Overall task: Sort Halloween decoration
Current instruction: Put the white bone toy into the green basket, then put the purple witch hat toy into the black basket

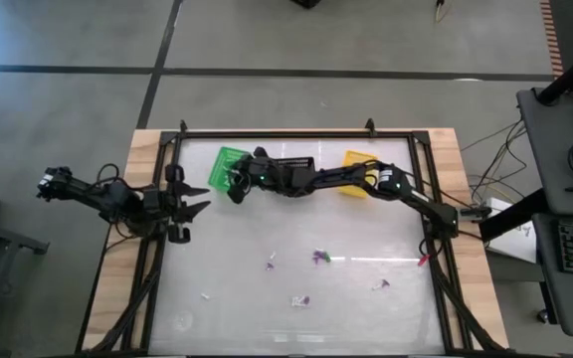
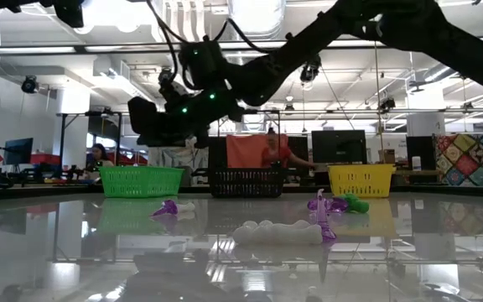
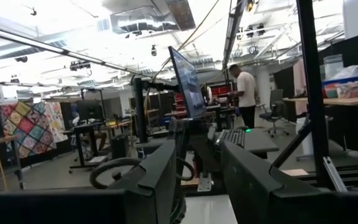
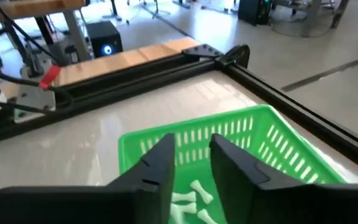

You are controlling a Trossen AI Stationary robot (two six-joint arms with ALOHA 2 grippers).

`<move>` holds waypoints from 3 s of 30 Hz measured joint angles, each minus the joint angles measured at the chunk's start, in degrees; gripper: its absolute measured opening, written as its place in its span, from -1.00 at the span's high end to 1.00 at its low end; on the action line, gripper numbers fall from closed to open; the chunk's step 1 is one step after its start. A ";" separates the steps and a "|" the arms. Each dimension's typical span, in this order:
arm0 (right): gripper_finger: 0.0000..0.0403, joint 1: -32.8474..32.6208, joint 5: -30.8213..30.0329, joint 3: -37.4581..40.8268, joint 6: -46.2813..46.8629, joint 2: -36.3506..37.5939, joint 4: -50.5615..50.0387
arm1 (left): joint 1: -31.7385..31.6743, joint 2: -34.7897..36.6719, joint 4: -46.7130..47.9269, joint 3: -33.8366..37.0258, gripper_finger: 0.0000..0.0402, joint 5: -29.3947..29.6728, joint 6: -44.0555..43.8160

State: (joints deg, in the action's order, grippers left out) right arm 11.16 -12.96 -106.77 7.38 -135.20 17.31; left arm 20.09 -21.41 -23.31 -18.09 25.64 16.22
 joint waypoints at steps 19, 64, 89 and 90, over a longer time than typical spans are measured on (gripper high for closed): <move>0.32 1.42 -1.85 -1.11 -10.59 30.85 -32.64 | 0.01 -1.61 0.77 0.24 0.45 -6.76 -23.18; 0.07 -20.65 14.50 42.13 32.57 50.51 -78.28 | 0.88 -43.06 -0.31 -0.51 0.06 -8.01 -51.33; 0.06 -20.61 11.28 53.64 32.51 54.30 -59.62 | 2.68 -82.11 -0.74 -18.80 0.06 1.25 -47.42; 0.06 -20.61 11.27 53.66 32.50 54.21 -59.23 | 2.70 -82.73 -0.78 -19.22 0.06 1.88 -47.46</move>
State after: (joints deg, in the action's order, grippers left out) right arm -9.45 -1.69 -53.10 39.88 -80.99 -41.92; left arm 22.79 -104.14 -24.09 -37.31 27.52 -31.24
